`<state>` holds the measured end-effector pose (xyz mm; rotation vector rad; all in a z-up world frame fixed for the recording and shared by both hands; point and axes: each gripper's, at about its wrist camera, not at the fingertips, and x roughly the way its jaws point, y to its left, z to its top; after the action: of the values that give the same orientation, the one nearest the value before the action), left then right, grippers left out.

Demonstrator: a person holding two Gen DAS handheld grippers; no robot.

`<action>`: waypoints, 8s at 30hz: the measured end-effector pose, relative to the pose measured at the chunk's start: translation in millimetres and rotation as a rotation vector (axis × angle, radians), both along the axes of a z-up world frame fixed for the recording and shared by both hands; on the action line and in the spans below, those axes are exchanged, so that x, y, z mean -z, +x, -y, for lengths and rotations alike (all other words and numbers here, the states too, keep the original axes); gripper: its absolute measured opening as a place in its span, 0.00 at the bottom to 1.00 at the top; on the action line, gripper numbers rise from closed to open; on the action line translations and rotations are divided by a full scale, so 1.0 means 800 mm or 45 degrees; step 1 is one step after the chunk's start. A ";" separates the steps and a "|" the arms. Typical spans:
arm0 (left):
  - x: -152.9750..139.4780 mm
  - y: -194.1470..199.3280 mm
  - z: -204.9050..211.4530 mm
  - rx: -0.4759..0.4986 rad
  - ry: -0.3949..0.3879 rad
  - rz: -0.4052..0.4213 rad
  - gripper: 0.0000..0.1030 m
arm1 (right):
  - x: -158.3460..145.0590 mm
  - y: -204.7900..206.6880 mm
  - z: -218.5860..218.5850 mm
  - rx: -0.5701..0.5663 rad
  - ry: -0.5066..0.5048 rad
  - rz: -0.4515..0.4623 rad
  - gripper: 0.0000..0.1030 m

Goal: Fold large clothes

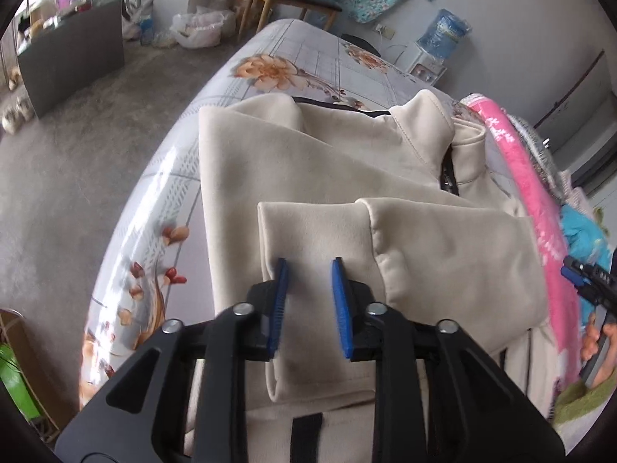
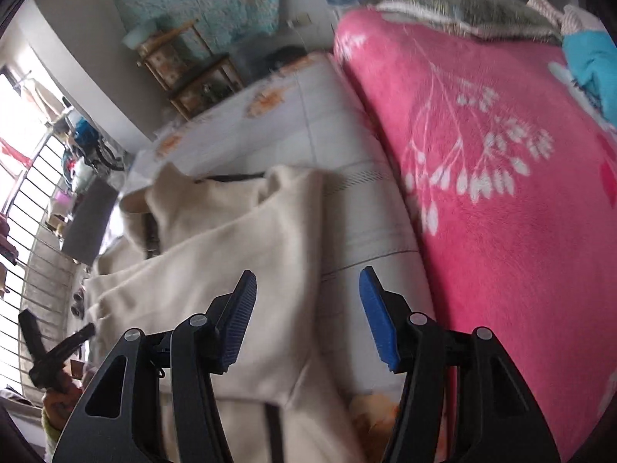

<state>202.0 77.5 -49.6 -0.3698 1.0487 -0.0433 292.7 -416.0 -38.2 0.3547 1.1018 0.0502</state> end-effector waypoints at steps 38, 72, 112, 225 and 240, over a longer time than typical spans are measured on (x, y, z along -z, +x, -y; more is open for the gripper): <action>-0.008 -0.054 0.068 0.184 0.299 0.106 0.10 | 0.003 -0.139 -0.059 -0.384 -0.530 0.084 0.06; -0.008 -0.382 -0.033 0.071 0.050 -0.015 0.23 | 0.015 -0.411 -0.065 -0.089 -0.177 0.017 0.50; -0.079 -0.383 -0.024 0.149 -0.292 0.243 0.04 | -0.064 -0.398 -0.058 0.050 -0.116 0.188 0.06; -0.048 -0.181 0.102 0.374 0.499 0.404 0.00 | -0.008 -0.220 -0.242 -0.280 -0.293 0.247 0.05; -0.004 -0.158 0.125 0.424 0.649 0.331 0.01 | 0.036 -0.202 -0.240 -0.301 -0.294 0.189 0.10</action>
<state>75.9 -22.2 -46.7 0.2697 0.8177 -0.1159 130.7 -224.0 -67.0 0.0121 0.9860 0.1553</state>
